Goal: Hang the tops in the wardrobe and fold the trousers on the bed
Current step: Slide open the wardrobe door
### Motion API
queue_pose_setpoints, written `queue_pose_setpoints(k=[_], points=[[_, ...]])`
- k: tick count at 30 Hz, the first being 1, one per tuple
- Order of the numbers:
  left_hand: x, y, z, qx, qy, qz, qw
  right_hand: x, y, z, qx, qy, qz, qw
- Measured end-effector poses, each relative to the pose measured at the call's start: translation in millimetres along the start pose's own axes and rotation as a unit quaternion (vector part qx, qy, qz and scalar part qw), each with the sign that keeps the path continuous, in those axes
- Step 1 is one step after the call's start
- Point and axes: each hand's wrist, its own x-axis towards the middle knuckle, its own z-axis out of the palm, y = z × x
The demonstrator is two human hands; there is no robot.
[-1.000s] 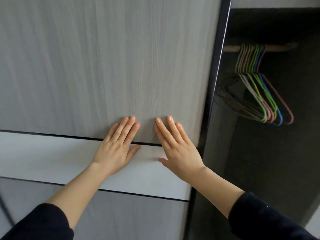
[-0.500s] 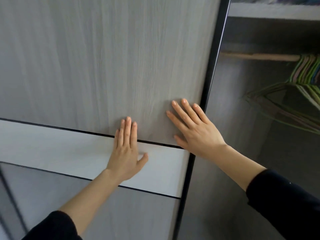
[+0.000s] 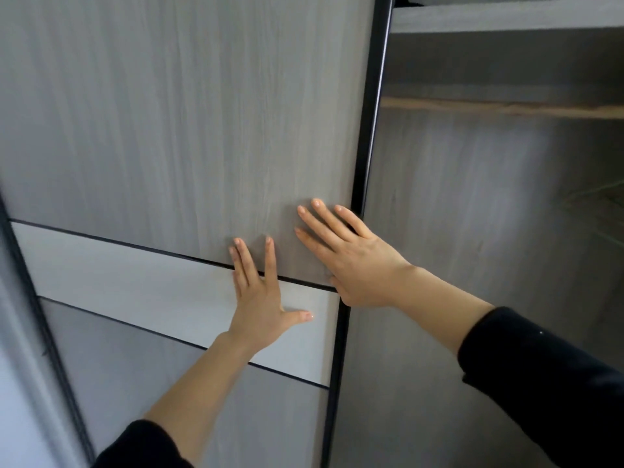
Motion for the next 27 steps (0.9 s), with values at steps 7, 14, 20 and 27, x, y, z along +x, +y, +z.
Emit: queue_pose_setpoints(k=[7, 14, 20, 27], points=[[5, -27, -19, -0.017, -0.001, -0.033, 0.999, 35, -15, -11, 0.060, -0.041, -0.033, 0.997], [-3, -28, -28, -0.027, -0.007, -0.072, 0.997, 43, -20, -8, 0.093, -0.015, -0.043, 0.995], [-9, 16, -37, -0.016, 0.138, 0.031, 0.990, -2, 4, -1, 0.188, 0.131, 0.060, 0.971], [29, 142, -2, -0.027, 0.177, 0.249, 0.952, -96, 85, 28, 0.148, 0.048, 0.233, 0.960]])
